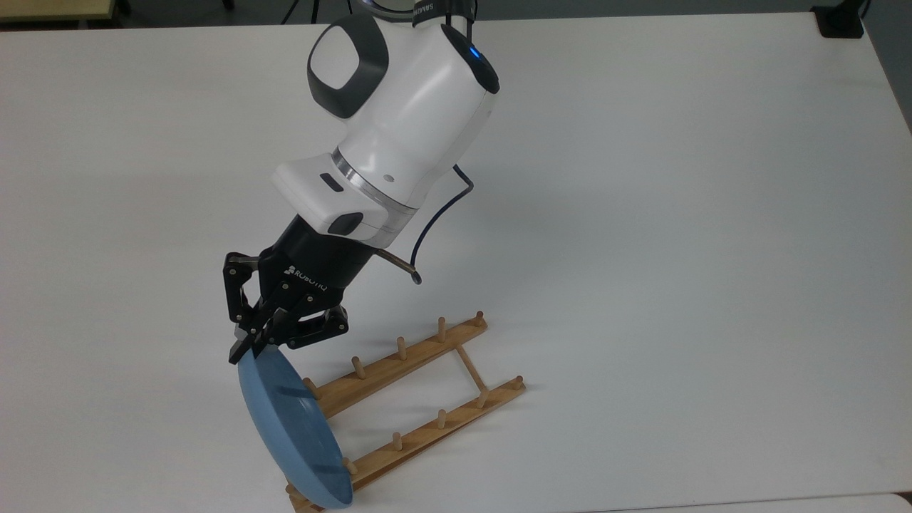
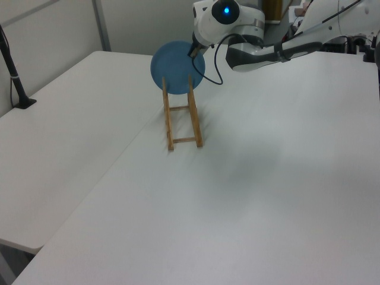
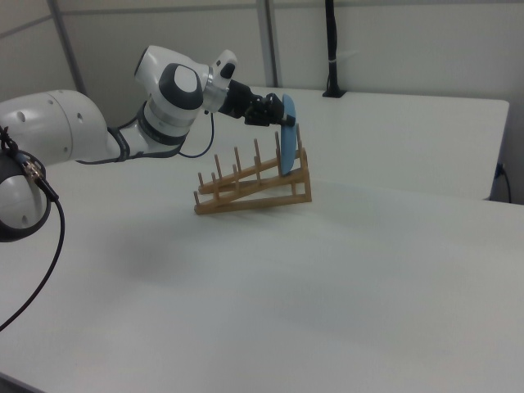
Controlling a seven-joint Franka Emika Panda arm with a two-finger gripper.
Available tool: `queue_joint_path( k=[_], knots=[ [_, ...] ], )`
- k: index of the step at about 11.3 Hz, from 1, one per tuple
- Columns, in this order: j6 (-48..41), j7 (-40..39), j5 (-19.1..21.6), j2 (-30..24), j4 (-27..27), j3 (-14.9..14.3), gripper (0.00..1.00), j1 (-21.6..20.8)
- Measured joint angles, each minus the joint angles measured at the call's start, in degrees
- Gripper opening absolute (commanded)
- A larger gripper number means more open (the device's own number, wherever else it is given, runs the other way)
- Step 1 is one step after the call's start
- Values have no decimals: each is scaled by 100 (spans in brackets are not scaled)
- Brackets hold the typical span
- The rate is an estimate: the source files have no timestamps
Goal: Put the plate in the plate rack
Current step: 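Carry the upright plate over the rack and lower it between pegs, then open the gripper to release the plate in the rack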
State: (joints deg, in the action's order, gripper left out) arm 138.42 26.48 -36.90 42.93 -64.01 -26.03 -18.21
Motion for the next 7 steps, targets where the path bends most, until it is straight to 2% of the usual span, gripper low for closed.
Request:
queue_joint_path(
  k=[1,2,4,5,6,7],
  knots=[
    [0,79,0,3,0,1,73,13],
    [0,108,-1,3,0,1,76,29],
    [0,178,-3,2,1,1,77,77],
    [0,218,-7,2,2,1,80,86],
    [0,331,-9,2,8,7,98,84],
    [0,527,-10,-4,31,39,100,82]
  ],
)
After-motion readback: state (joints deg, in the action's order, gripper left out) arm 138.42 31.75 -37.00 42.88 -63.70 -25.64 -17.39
